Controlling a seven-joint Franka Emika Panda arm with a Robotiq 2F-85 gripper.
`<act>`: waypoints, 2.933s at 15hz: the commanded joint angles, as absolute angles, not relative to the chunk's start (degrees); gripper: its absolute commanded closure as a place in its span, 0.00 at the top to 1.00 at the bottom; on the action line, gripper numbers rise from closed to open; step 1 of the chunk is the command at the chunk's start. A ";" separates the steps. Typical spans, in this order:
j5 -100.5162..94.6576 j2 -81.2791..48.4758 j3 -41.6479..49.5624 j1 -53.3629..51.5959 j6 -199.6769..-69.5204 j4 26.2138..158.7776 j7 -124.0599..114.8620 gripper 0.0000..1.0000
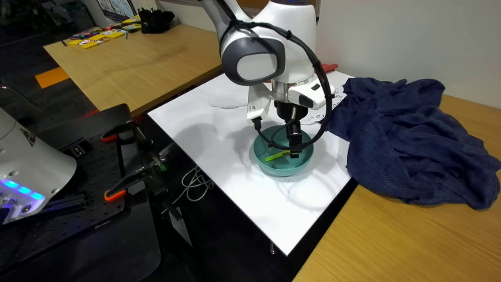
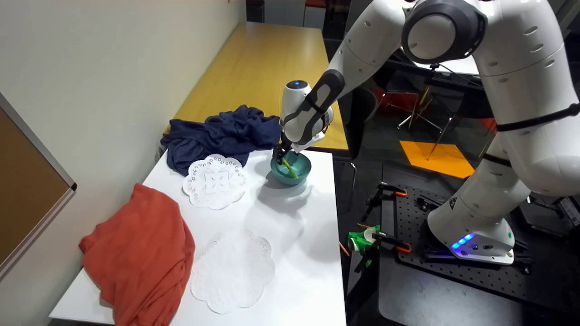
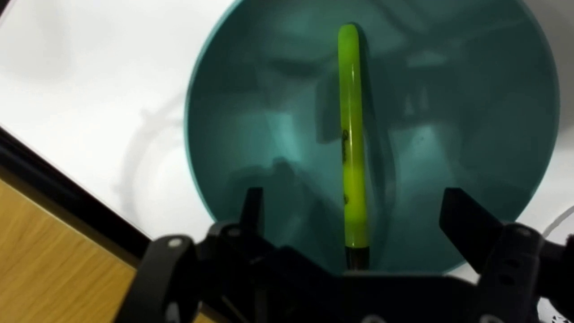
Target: Put the pen on the table
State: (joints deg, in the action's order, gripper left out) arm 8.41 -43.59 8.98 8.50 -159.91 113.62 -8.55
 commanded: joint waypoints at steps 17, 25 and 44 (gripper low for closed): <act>7.22 -39.90 11.56 5.21 -163.32 116.16 -10.70 0.04; 0.95 -23.98 12.76 -0.44 -160.82 126.01 -8.15 0.04; -2.18 -42.77 2.06 -0.45 -153.21 107.82 -0.14 0.04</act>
